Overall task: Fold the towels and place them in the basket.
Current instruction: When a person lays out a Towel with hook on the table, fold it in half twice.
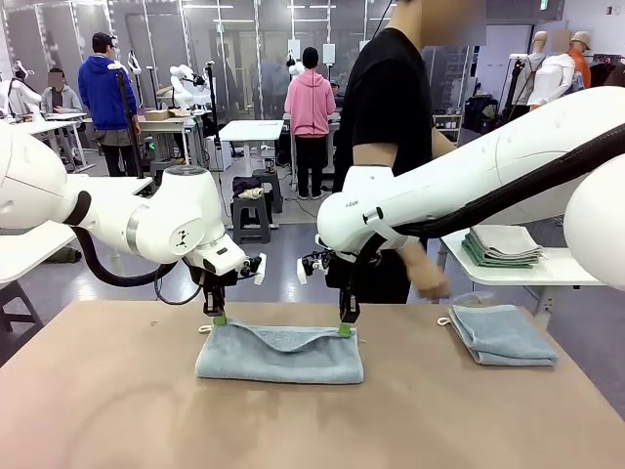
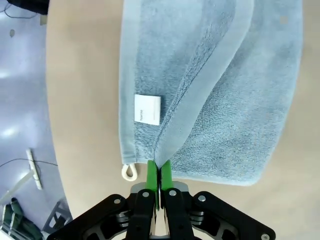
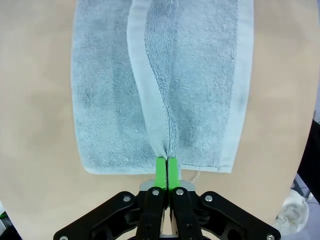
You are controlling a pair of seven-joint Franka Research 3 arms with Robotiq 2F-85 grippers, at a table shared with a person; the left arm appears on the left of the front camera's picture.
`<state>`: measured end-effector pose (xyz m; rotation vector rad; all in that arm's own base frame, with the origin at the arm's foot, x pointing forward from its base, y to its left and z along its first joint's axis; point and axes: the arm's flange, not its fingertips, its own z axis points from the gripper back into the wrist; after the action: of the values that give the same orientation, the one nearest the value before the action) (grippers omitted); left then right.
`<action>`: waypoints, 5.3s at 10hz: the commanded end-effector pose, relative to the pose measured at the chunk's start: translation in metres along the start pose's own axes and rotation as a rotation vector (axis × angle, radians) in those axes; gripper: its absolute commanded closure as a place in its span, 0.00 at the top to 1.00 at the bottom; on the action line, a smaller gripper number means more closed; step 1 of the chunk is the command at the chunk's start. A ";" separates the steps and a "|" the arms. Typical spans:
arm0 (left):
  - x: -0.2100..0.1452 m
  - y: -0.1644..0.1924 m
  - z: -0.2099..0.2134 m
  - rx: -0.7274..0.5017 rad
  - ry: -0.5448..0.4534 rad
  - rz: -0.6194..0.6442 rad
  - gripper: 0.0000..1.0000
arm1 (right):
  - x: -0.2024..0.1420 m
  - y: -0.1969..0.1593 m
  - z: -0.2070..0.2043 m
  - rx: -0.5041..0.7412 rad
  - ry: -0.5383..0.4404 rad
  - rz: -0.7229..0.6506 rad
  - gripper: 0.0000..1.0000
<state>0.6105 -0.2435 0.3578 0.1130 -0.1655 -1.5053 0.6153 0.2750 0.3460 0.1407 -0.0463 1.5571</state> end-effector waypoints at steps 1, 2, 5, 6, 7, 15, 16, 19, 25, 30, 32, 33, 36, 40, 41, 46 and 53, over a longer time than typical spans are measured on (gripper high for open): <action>-0.004 0.019 -0.009 -0.003 0.019 0.040 0.04 | -0.001 -0.011 0.004 -0.007 0.017 -0.026 0.01; -0.006 0.022 -0.013 -0.013 0.017 0.046 0.04 | -0.003 -0.014 0.005 -0.011 0.019 -0.022 0.01; -0.008 0.027 -0.022 -0.034 0.015 0.069 0.04 | -0.005 -0.030 0.001 -0.017 0.012 -0.031 0.01; -0.009 0.028 -0.023 -0.036 0.013 0.073 0.04 | -0.005 -0.034 -0.001 -0.014 0.012 -0.027 0.01; -0.009 0.028 -0.024 -0.036 0.012 0.076 0.04 | -0.006 -0.037 -0.002 -0.013 0.009 -0.024 0.01; -0.041 0.020 0.025 -0.002 -0.071 0.147 0.54 | -0.014 -0.004 0.037 -0.075 -0.072 0.008 0.70; -0.057 0.009 0.057 -0.028 -0.110 0.126 0.54 | -0.014 0.027 0.055 -0.071 -0.081 -0.044 0.70; -0.107 -0.014 0.113 0.011 -0.177 0.082 0.54 | -0.010 0.096 0.094 -0.091 -0.146 -0.371 0.70; -0.235 -0.030 0.107 0.022 -0.593 0.114 0.54 | 0.003 0.142 0.103 -0.047 -0.177 -0.567 0.70; -0.292 -0.022 0.080 -0.046 -0.824 0.041 0.54 | 0.003 0.142 0.103 -0.047 -0.177 -0.567 0.70; -0.292 -0.014 0.075 -0.093 -0.859 0.017 0.63 | -0.003 0.140 0.099 -0.026 -0.253 -0.663 0.70; -0.292 -0.012 0.074 -0.111 -0.875 0.009 0.73 | -0.005 0.143 0.096 -0.002 -0.269 -0.776 0.90; -0.285 -0.006 0.071 -0.142 -0.912 0.004 1.00 | -0.014 0.164 0.082 0.039 -0.302 -1.060 0.92; -0.283 -0.006 0.061 -0.149 -0.934 0.044 1.00 | -0.012 0.171 0.059 0.067 -0.362 -1.292 1.00; -0.282 -0.006 0.059 -0.158 -0.936 0.053 1.00 | -0.012 0.172 0.059 0.059 -0.360 -1.313 1.00; -0.284 -0.010 0.062 -0.139 -0.901 0.026 1.00 | -0.015 0.165 0.061 0.064 -0.325 -1.266 1.00; -0.284 -0.010 0.062 -0.139 -0.901 0.026 1.00 | 0.003 0.121 0.004 -0.130 -0.222 -1.488 1.00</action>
<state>0.5736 0.0406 0.4027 -0.6925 -0.7685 -1.4406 0.4843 0.2644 0.3581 0.2062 -0.1650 0.0878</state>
